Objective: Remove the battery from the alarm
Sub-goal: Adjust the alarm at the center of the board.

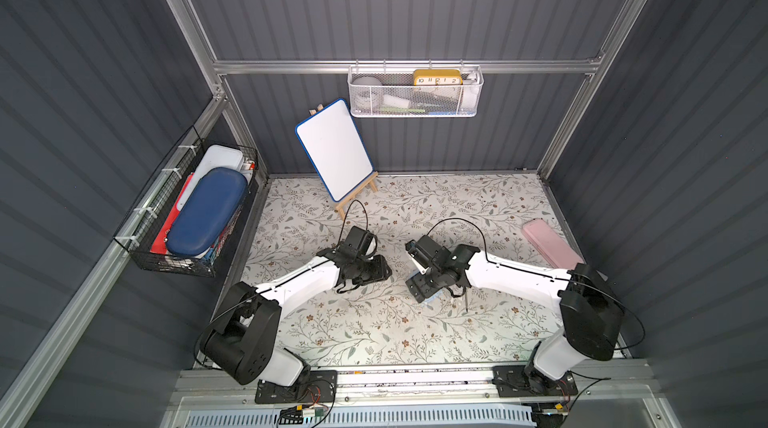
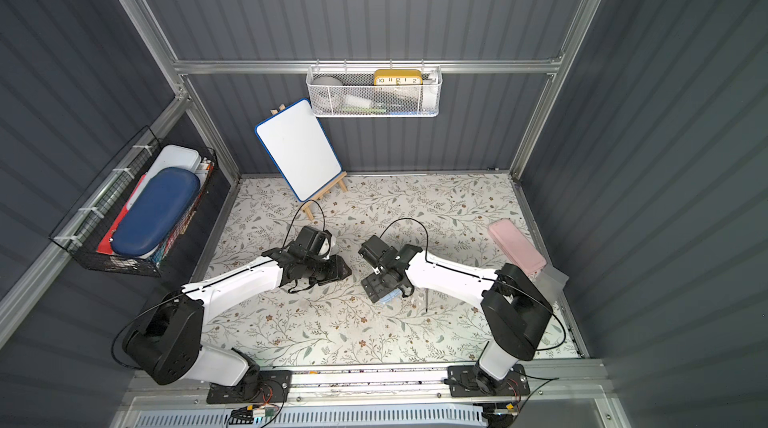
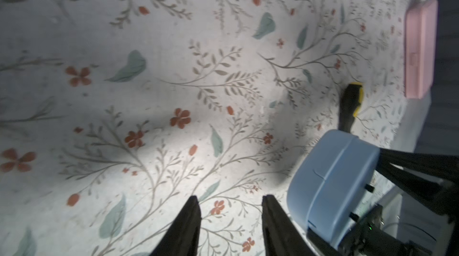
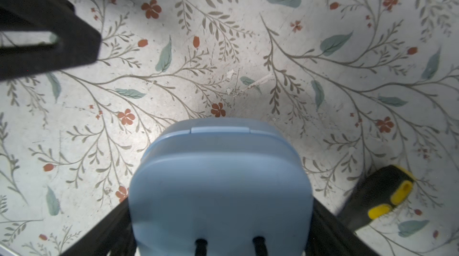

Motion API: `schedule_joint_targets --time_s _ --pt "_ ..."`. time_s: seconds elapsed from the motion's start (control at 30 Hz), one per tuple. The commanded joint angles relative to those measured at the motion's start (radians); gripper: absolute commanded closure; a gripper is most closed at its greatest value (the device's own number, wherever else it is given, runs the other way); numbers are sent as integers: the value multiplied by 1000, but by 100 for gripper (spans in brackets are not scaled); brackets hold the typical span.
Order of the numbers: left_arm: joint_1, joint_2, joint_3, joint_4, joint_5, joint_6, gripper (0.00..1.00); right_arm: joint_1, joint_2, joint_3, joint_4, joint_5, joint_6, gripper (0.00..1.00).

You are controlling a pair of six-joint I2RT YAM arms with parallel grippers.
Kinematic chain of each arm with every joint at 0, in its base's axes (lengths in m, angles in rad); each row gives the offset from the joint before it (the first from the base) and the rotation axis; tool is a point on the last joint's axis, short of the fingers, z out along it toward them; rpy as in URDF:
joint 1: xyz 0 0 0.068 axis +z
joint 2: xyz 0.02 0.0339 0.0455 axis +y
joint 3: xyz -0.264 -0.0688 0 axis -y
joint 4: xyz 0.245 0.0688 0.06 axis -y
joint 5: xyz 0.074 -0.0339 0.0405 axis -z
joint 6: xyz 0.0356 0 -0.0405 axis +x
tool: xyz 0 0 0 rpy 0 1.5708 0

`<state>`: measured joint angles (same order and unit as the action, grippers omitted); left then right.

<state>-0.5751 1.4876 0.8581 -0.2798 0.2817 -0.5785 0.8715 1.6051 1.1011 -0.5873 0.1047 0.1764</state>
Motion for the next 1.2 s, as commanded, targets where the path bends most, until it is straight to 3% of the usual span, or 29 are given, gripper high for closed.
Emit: schedule_joint_targets --time_s 0.0,0.17,0.33,0.4,0.73,1.03,1.17 --pt "30 -8 26 61 247 145 49 13 -38 -20 12 -17 -20 65" --pt "71 33 59 54 412 265 40 40 -71 -29 -3 -6 -23 65" --pt "106 41 14 114 652 321 6 57 -109 -56 9 25 -15 65" --pt "106 71 -2 124 710 338 3 60 -116 -55 11 26 -14 65" --pt "104 144 29 126 773 347 1 84 -120 -38 46 10 -11 65" --pt "82 210 32 135 789 343 13 99 -111 -20 85 12 -2 65" --pt "73 233 43 140 799 339 27 109 -96 -2 83 6 -3 66"
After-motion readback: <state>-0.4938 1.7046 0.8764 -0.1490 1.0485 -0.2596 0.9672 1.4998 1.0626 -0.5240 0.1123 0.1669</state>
